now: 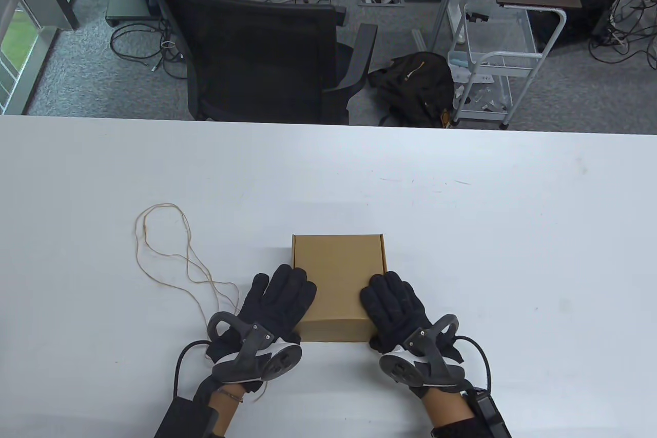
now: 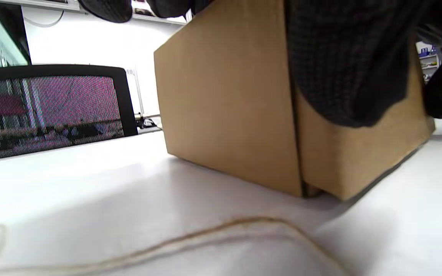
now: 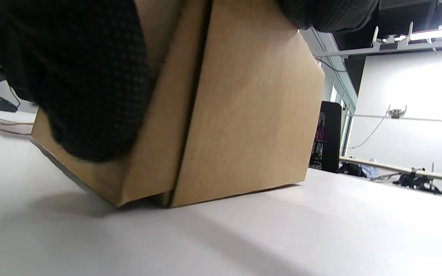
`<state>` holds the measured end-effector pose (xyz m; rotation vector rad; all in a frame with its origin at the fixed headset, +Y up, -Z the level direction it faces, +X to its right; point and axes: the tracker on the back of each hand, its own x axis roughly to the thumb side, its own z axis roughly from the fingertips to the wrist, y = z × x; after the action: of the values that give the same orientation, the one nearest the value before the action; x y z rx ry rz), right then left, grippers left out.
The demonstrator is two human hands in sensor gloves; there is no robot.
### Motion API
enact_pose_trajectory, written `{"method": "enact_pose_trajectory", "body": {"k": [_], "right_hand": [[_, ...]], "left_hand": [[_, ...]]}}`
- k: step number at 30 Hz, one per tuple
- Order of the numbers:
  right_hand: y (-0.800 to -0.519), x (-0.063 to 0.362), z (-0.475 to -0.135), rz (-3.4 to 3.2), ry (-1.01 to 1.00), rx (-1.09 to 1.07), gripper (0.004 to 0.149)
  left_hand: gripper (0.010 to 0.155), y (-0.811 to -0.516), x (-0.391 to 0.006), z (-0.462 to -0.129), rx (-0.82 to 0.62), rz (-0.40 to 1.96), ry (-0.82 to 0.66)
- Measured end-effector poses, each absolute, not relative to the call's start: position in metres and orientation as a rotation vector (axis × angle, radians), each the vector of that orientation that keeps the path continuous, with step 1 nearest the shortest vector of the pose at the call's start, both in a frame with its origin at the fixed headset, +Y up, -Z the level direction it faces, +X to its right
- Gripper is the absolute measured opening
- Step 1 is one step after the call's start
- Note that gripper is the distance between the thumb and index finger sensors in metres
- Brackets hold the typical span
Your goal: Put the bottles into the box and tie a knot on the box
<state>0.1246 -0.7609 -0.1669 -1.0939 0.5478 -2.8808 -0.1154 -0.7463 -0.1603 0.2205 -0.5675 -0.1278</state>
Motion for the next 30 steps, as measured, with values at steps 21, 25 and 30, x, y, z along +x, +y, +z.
{"method": "enact_pose_trajectory", "body": {"k": [21,25,30], "right_hand": [[-0.752,0.118,-0.165,-2.927,0.474,-0.973,0.096],[-0.755,0.12,-0.165,-2.987,0.414,-0.997,0.098],[-0.758,0.123,-0.168,-3.051,0.394,-1.059,0.097]], "left_hand": [[0.103,-0.736,-0.115,-0.159,0.175,-0.198,-0.549],[0.103,-0.735,-0.134,-0.165,0.125,-0.097,-0.493],[0.077,-0.741,-0.163,-0.178,0.002,0.057,-0.394]]}}
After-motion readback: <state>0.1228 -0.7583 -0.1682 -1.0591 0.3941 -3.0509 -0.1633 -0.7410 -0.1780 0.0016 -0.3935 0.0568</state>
